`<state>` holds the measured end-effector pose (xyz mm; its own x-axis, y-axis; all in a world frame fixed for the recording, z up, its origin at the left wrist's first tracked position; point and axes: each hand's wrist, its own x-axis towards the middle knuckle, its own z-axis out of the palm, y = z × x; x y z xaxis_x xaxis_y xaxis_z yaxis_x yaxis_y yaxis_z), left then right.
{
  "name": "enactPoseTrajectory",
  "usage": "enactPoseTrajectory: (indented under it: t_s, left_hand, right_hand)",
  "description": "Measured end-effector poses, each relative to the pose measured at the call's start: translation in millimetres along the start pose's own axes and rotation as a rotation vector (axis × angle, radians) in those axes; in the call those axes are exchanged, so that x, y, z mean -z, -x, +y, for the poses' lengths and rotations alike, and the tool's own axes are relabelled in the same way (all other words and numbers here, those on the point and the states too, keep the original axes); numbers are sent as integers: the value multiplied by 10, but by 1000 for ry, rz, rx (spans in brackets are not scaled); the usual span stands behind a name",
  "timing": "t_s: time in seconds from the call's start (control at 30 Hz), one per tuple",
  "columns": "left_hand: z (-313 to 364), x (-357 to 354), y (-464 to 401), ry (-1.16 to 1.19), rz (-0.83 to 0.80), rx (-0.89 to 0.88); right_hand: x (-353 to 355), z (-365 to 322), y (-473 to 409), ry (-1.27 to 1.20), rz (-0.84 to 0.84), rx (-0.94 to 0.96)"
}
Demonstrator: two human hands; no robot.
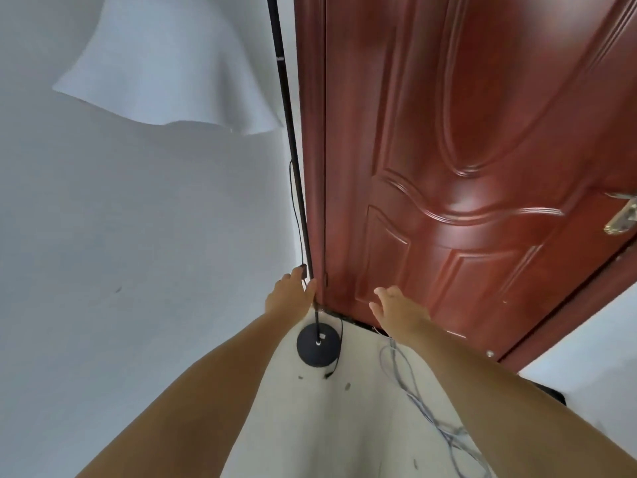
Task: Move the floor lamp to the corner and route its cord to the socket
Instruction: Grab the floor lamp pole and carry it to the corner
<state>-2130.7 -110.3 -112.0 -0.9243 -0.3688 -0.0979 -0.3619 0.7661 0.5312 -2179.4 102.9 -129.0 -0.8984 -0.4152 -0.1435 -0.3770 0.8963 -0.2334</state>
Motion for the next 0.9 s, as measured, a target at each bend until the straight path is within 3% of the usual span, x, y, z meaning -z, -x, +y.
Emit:
enactPoseTrajectory:
  t_s: [0.2,0.47,0.7,0.9]
  left_hand:
    - [-230,-468,-992,-3,-64,178]
    - [-428,-997,-2379,195,-90,443]
    - [-469,-1342,-3083,684,19,515]
    - [-618,-1576,-3295,877,230,438]
  right_hand:
    - [-328,212,-1146,-60,-90,20]
    - [-1107,576,-2389,-91,-140,-58]
    - [-1811,715,-3139,-140,-357,-54]
    - [-2810,675,-3815,-177,-480,16]
